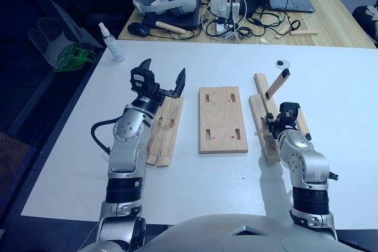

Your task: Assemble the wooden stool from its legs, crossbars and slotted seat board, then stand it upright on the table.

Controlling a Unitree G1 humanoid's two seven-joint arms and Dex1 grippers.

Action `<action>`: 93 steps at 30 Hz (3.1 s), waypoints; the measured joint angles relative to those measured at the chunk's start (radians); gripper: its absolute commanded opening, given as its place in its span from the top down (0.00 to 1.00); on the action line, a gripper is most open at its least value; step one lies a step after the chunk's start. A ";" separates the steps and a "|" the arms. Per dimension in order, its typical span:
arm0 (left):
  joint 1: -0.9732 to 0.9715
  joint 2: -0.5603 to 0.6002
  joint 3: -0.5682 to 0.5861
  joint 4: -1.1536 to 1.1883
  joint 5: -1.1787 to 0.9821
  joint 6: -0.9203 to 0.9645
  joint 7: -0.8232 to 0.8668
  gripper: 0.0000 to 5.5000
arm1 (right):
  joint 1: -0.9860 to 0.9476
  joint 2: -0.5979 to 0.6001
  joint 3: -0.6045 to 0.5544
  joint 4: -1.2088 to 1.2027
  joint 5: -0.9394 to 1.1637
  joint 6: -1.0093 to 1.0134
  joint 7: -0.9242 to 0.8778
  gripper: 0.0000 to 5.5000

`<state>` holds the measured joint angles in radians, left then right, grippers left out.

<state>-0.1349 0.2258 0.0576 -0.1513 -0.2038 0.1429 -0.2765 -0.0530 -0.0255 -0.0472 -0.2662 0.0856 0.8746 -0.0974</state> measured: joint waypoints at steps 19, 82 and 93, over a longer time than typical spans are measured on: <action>-0.001 0.000 -0.001 0.001 0.000 0.000 0.001 0.02 | -0.050 -0.047 -0.063 0.079 0.015 0.058 0.068 0.19; -0.295 -0.003 0.191 0.034 -0.522 0.520 -0.056 0.02 | -0.114 -0.219 0.081 0.096 0.111 -0.561 0.601 0.63; -0.310 -0.045 0.242 -0.031 -0.771 0.673 0.024 0.02 | -0.121 -0.252 0.211 -0.018 0.163 -0.526 0.743 0.63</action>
<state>-0.4448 0.1809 0.2997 -0.1826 -0.9747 0.8161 -0.2520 -0.1742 -0.2777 0.1642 -0.2838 0.2483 0.3484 0.6455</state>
